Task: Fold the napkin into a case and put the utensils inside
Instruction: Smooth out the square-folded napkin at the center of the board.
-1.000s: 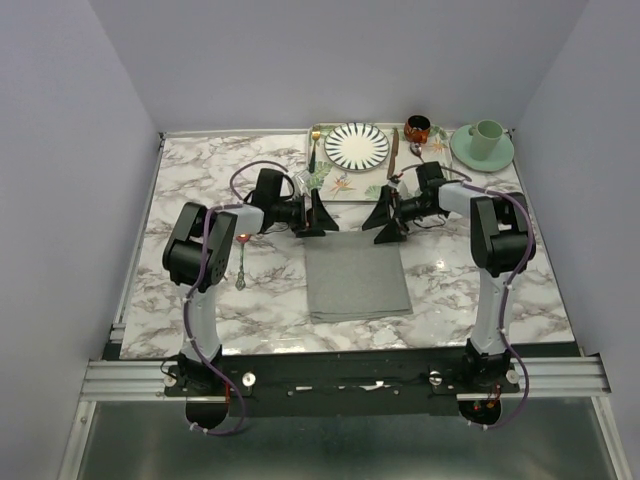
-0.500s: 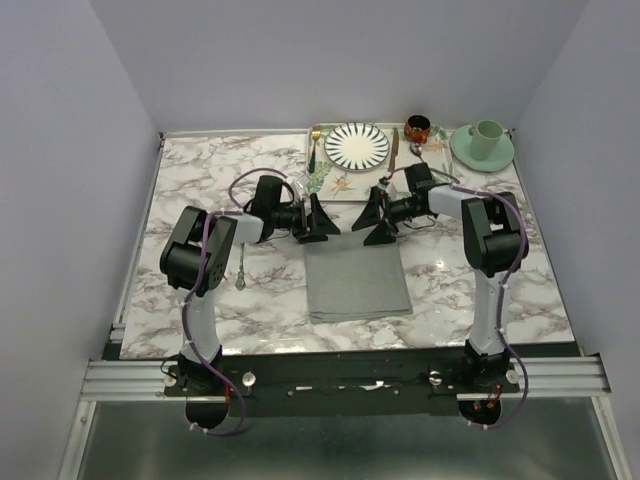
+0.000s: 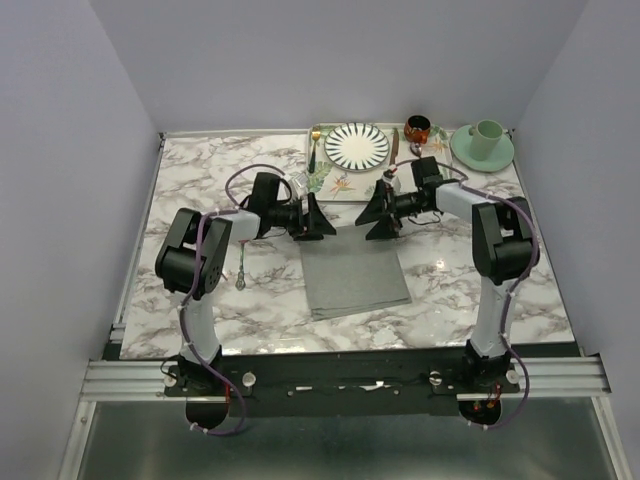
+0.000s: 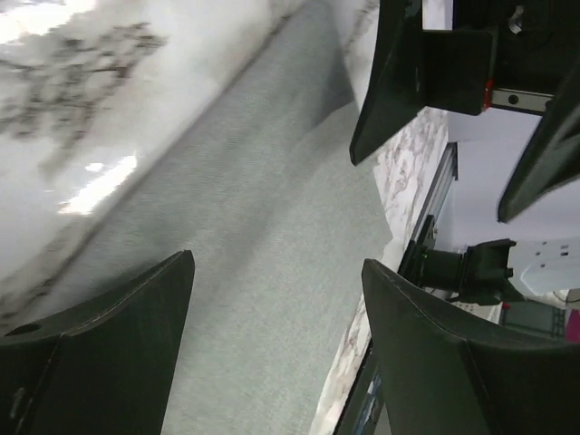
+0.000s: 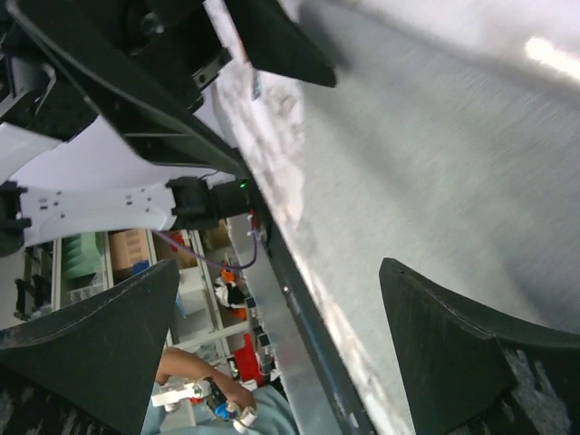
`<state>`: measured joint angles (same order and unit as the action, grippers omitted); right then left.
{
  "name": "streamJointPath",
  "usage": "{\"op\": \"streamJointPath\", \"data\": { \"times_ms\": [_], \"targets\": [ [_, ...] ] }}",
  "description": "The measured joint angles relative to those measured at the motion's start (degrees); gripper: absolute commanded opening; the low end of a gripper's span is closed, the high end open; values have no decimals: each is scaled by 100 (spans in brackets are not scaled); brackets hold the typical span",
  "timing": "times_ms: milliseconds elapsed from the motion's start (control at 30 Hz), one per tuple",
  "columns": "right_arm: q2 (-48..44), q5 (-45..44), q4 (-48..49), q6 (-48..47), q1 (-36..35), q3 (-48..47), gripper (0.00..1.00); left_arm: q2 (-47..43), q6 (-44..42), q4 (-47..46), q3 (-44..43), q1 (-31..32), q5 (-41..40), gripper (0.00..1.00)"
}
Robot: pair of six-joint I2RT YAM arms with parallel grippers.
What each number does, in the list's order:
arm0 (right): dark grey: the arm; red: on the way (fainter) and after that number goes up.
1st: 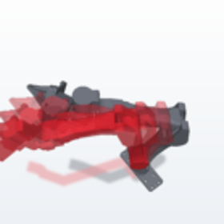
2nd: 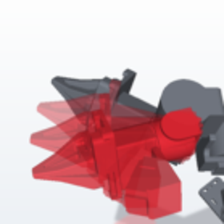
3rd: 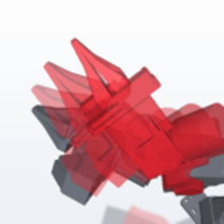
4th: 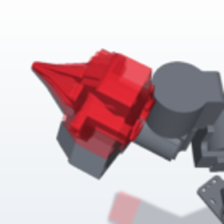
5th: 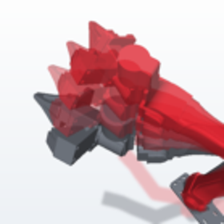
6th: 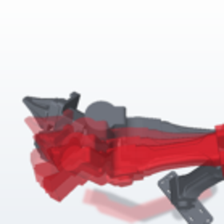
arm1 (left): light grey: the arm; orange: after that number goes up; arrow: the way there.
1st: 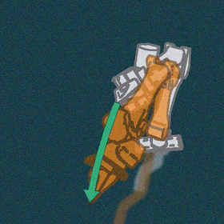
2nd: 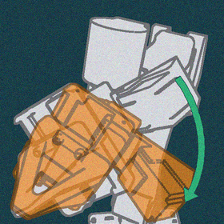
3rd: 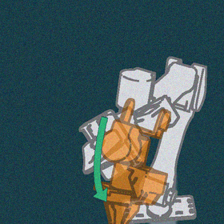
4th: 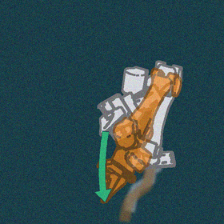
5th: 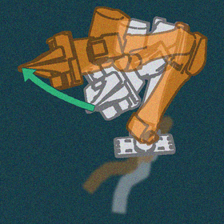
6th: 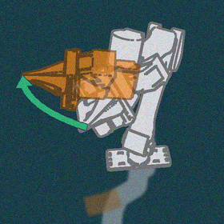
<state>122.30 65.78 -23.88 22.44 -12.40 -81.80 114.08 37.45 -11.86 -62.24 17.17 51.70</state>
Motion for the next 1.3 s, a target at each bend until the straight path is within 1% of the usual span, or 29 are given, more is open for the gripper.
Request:
{"op": "streamJointPath", "data": {
  "times_ms": [133,233,333,500,633,767,900,1000,1133,1200,1300],
  "targets": [
    [-1176,197,-17,-22,11,951,100,-577,-125,87,188,372,-76,78],
    [-1539,356,-13,-111,7,1394,100,-811,-195,46,247,717,-175,76],
    [-1327,428,-31,-278,-2,1690,100,-769,-240,66,306,820,-323,76],
    [-516,490,-177,-671,28,1823,100,-411,-367,291,321,684,-656,76],
    [-422,481,-411,-1064,170,1692,100,-249,-363,330,295,555,-675,76],
    [-378,341,-935,-1541,407,1526,100,-240,-369,341,291,476,-645,76],
    [-625,155,-1576,-1991,599,1534,100,-245,-415,337,291,415,-595,78],
    [-1113,111,-1834,-2173,551,1670,100,-348,-476,326,361,446,-579,79],
    [-1947,116,-1945,-2249,317,2149,100,-796,-535,391,643,597,-570,79],
    [-2028,118,-1921,-2258,214,2347,100,-1003,-555,389,767,715,-553,79],
    [-1757,87,-1919,-2323,162,2599,100,-1115,-612,380,874,844,-518,79]
  ]
}}
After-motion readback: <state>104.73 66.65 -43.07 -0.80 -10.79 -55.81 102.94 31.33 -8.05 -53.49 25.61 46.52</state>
